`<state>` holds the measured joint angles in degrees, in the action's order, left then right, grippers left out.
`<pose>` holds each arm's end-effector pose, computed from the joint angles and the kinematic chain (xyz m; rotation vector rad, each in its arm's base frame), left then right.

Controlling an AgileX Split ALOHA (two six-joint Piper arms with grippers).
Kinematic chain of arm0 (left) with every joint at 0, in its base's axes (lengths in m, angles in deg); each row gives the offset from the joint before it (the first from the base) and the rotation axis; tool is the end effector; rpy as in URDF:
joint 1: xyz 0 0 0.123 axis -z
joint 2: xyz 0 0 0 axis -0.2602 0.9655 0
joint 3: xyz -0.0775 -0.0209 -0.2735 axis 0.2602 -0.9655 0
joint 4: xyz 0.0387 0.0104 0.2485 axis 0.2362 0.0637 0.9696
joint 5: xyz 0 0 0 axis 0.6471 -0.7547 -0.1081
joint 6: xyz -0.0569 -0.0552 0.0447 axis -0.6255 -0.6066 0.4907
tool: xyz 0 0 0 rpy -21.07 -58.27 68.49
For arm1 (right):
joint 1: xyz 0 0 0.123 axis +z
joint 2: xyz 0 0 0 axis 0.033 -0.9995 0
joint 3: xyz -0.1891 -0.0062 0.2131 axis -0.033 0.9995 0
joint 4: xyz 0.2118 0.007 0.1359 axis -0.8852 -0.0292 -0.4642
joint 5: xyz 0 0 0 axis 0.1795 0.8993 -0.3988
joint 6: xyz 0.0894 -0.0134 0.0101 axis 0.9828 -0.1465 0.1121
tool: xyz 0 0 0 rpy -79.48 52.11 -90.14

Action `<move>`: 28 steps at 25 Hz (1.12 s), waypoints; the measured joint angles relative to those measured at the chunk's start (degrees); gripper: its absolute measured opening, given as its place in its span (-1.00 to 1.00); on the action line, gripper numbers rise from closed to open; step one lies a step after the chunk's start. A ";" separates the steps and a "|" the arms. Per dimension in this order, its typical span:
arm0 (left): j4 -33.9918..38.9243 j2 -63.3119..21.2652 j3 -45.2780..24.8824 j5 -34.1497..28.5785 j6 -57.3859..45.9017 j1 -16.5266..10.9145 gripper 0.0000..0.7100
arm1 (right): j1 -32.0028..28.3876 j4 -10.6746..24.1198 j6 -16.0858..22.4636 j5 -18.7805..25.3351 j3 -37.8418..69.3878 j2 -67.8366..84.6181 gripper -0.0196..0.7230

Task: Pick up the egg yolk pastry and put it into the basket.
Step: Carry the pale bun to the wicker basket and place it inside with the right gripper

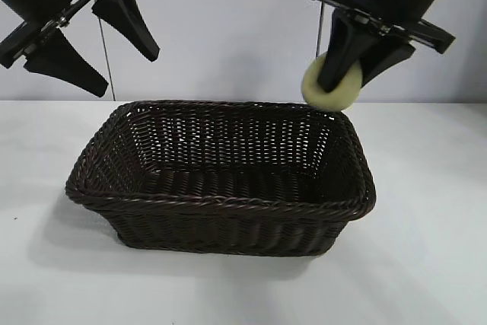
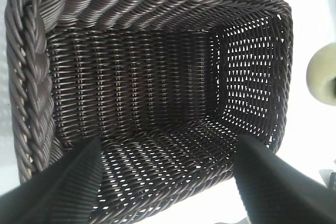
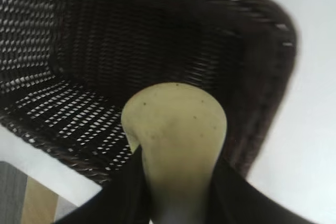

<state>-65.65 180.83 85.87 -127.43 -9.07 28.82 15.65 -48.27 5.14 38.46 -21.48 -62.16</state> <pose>0.3384 -0.1311 0.2626 0.1290 2.7443 -0.8815 0.3480 0.1409 0.2723 -0.4585 2.8229 0.5396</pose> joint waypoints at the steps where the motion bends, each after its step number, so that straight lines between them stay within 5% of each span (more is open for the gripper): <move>1: 0.00 0.00 0.00 0.00 0.00 0.00 0.45 | 1.22 0.00 0.00 -0.84 0.00 0.00 -0.41; 19: 0.00 0.00 0.00 0.00 0.00 0.00 0.45 | 7.17 -0.48 1.48 -6.70 0.00 -10.26 -0.34; 28: 0.00 0.00 0.00 0.00 0.00 0.00 0.45 | 7.17 -0.55 2.70 -7.42 0.00 -10.26 0.28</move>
<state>-65.65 180.83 85.87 -127.43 -9.07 28.82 22.82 -48.81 7.84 31.03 -21.48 -72.42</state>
